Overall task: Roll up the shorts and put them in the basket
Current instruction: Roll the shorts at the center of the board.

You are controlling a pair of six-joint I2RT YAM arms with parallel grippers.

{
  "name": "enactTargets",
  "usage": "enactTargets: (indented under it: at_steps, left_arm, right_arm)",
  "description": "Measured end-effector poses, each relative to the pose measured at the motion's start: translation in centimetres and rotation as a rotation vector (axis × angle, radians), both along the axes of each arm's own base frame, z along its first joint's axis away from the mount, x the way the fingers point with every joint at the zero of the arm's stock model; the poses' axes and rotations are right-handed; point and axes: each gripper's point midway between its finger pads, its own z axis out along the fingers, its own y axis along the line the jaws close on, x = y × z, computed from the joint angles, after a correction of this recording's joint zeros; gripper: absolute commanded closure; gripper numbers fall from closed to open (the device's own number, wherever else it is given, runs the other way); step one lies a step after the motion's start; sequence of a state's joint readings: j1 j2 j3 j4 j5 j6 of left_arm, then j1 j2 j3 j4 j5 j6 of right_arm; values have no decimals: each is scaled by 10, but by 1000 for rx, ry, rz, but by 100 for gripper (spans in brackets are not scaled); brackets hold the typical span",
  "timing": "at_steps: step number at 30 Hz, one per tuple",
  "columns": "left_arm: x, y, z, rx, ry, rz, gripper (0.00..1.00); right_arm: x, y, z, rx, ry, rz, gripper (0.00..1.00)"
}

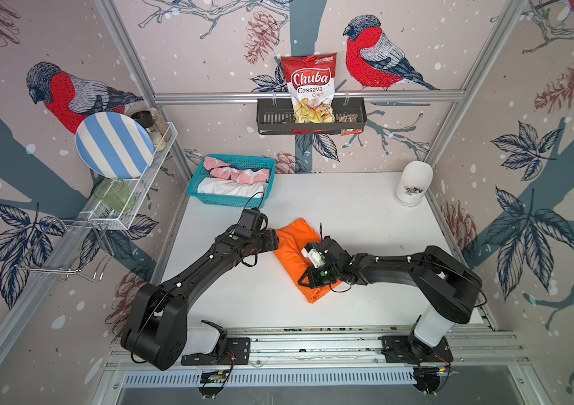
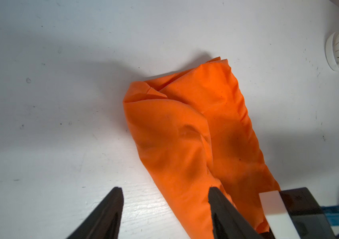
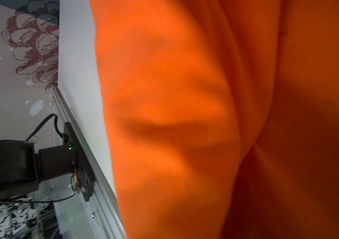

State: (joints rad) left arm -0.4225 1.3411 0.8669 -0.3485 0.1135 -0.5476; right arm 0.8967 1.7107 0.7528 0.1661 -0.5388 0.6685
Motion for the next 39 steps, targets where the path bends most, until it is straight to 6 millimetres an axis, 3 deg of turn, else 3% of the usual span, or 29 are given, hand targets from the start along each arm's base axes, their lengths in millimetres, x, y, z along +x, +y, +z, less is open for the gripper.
enactTargets:
  at_steps: [7,13,18,25,33,39]
  left_arm:
    - [-8,-17,-8,-8,30,-44,31]
    - [-7,-30,-26,-12,66,-65,31]
    - [-2,-36,-45,-8,99,-74,32]
    - [10,-42,-70,30,148,-87,41]
    - [11,-42,-82,46,159,-94,42]
    - [13,-43,-83,48,159,-97,42]
  right_arm:
    - [-1,-2,1,68,70,-4,88]
    - [-3,-5,0,86,94,-10,85]
    - [-4,-8,-2,90,102,-13,76]
    - [-1,-14,-2,34,90,-40,48]
    - [24,-28,48,-229,-248,-118,24]
    - [19,-25,66,-533,-511,-86,17]
